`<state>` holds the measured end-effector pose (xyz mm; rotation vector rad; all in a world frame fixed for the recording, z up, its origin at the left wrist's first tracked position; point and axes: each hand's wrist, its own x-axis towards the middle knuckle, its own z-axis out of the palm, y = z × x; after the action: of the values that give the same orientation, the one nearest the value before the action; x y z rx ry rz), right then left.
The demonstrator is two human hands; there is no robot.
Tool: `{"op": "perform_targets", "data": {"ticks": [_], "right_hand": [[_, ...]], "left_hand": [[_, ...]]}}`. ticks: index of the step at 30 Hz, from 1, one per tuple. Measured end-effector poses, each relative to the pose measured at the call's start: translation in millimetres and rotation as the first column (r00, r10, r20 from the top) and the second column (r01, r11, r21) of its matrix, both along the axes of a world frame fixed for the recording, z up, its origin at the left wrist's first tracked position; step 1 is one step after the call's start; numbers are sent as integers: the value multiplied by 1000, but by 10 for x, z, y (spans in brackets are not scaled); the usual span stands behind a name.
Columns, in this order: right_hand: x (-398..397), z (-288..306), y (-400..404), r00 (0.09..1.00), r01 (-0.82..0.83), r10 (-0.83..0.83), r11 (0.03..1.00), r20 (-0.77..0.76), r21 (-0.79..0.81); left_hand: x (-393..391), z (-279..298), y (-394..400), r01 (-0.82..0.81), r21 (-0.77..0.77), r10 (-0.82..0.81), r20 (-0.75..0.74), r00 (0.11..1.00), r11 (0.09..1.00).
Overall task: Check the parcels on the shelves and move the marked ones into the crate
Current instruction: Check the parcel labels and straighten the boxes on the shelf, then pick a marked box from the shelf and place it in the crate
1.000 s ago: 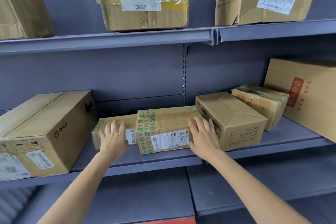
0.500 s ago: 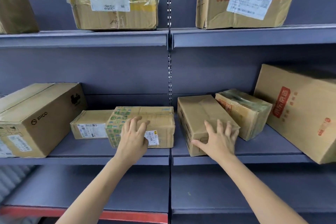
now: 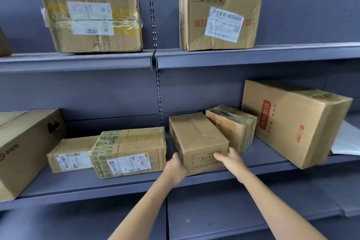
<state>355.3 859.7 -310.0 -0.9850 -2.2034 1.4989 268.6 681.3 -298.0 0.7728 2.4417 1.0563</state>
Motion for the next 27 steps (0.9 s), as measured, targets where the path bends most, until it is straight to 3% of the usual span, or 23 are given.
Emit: {"op": "perform_targets", "data": {"ticks": [5,10,15,18,20,23,27], "right_hand": [[223,-149,-49,997,-31,25,996,-70,-86],[578,-191,-261,967,-4,-27,992,-252,-124],[821,-1,-505,839,-20,-77,985,-539,-171],[841,293,-517,751,-66,-28,991,-659,-117],[794,467,-473,734,-85,27,995,-679,-52],[674,629,-425,760,-92,82,996,-645,18],[483,682,-359,786,-111,103,994,-609,25]], "left_hand": [[132,-131,-10,23,87,-29,68,997,996],[437,-70,-290,100,285,-108,12,994,953],[603,70,-401,42,520,-28,-36,999,853],[595,318,-391,22,636,-10,-22,1000,772],[556,494,-365,45,661,-17,-48,999,749],[442,624,-294,60,618,10,-109,994,784],[262,642,-194,74,609,34,-164,986,789]]}}
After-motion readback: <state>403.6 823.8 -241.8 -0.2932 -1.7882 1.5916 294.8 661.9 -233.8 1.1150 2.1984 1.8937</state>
